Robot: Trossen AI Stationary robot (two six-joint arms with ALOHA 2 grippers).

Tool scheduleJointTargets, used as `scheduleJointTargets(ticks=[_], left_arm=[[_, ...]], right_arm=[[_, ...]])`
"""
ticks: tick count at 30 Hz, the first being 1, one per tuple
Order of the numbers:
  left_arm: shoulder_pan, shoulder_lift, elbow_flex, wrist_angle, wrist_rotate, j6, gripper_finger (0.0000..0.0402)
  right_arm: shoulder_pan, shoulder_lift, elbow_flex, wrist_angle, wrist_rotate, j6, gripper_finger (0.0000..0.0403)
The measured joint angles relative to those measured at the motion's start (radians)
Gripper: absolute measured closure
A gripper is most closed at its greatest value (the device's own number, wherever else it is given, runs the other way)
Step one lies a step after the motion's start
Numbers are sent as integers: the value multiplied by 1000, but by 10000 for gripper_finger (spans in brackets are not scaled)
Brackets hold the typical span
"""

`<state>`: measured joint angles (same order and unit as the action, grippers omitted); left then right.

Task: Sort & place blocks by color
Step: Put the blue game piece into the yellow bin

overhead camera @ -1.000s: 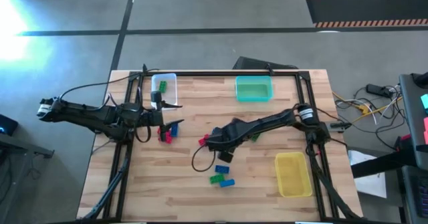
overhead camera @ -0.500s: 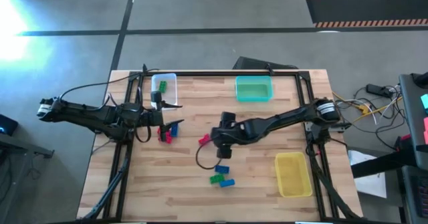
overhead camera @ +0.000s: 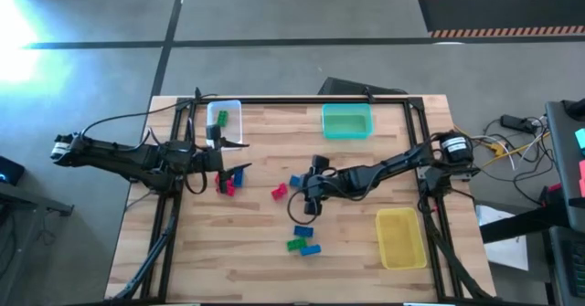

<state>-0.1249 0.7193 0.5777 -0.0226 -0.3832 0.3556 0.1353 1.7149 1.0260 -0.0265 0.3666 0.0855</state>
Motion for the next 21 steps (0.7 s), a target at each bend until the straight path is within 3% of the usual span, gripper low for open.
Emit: scheduleJointTargets(ticks=[11, 21], left_arm=[[0, 0, -1, 39, 0, 0, 178], [0, 0, -10, 39, 0, 0, 178]], right_arm=[[-43, 21, -30, 43, 3, 100, 206], [-48, 133, -7, 60, 1, 137, 206]])
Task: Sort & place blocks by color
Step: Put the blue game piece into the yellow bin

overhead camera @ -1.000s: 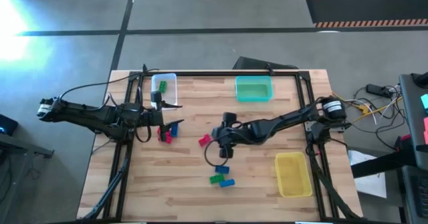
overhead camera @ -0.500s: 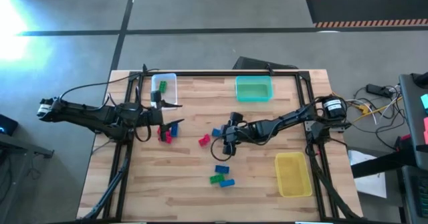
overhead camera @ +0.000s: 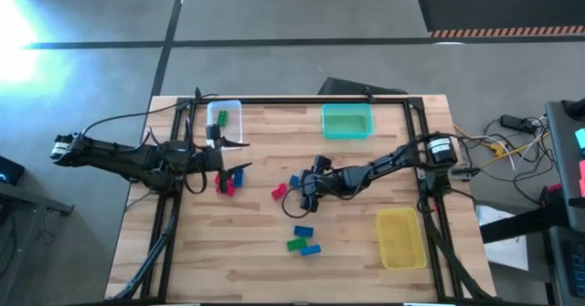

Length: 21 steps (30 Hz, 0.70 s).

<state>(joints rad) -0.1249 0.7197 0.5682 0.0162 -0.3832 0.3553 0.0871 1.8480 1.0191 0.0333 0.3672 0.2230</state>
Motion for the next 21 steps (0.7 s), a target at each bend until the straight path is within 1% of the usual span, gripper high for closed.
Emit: scheduleJointTargets(ticks=[7, 9, 14, 21], left_arm=[[0, 0, 0, 2, 0, 0, 178], [0, 0, 0, 2, 0, 0, 178], [0, 0, -1, 2, 0, 0, 178], [0, 0, -1, 2, 0, -1, 178]], right_arm=[[-8, 26, 9, 8, -1, 5, 211], [-9, 26, 9, 7, -8, 6, 223], [-9, 25, 10, 8, -7, 6, 276], [-9, 13, 8, -1, -7, 11, 276]])
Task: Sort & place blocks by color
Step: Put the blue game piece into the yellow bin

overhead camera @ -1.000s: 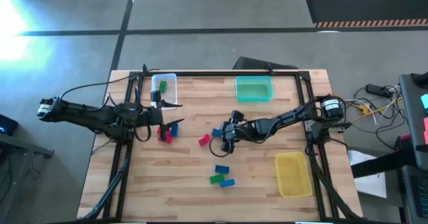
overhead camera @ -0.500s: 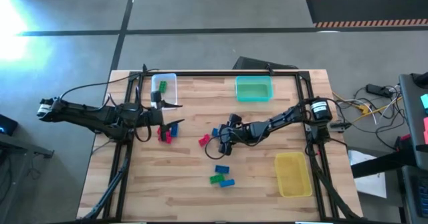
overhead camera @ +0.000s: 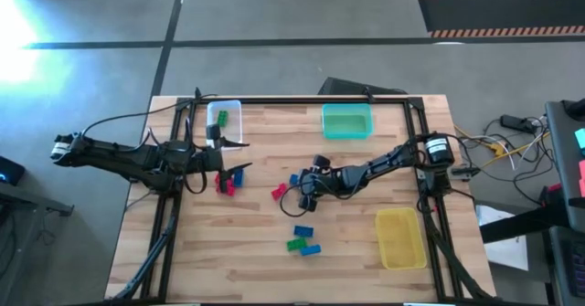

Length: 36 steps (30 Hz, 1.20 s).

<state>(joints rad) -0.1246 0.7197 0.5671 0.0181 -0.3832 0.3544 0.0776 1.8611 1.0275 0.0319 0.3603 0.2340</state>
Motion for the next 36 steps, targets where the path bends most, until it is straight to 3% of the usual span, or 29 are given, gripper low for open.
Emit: scheduleJointTargets(ticks=[8, 16, 22, 30, 36], left_arm=[[0, 0, -1, 0, 0, -3, 178], [0, 0, -1, 0, 0, -10, 178], [0, 0, -2, 0, 0, -34, 178], [0, 0, -2, 1, 0, -58, 178], [0, 0, -2, 1, 0, -60, 178]], right_arm=[[4, -136, -2, -66, 0, 15, 276], [64, -356, -2, -287, -46, 199, 272], [169, -507, -2, -479, -129, 443, 269], [340, -616, -2, -793, -245, 927, 269], [470, -656, -2, -872, -332, 1243, 269]])
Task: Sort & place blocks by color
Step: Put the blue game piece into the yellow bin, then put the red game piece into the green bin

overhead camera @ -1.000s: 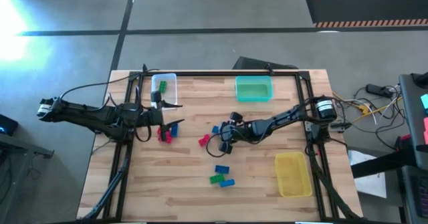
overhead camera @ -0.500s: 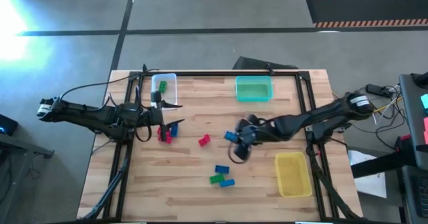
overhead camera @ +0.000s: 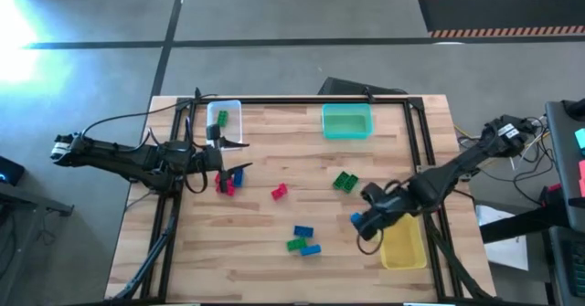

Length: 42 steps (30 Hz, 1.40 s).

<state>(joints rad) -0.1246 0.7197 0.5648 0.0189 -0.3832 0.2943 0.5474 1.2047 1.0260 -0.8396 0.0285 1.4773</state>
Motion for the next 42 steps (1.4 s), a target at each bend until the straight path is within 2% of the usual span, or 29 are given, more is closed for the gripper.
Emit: scheduleJointTargets(ticks=[5, 8, 13, 16, 21, 34, 40, 42], left_arm=[[0, 0, 0, 0, 0, 0, 178], [0, 0, 0, 0, 0, 0, 178], [0, 0, 0, 0, 0, 0, 178], [0, 0, 0, 0, 0, 0, 178], [0, 0, 0, 0, 0, 0, 178], [0, 0, 0, -2, 0, 0, 178], [0, 0, 0, -2, 0, 0, 178], [0, 0, 0, -2, 0, 0, 178]], right_arm=[[113, -4, 0, -60, -13, 183, 269], [181, 0, 0, -180, -17, 297, 269], [272, 2, 0, -369, -102, 494, 269], [304, 2, -9, -377, -105, 546, 269], [310, 11, -27, -376, -105, 552, 266], [310, 82, -27, -366, -107, 502, 210], [310, 79, -27, -352, -105, 494, 198], [310, 73, -27, -352, -74, 494, 198]])
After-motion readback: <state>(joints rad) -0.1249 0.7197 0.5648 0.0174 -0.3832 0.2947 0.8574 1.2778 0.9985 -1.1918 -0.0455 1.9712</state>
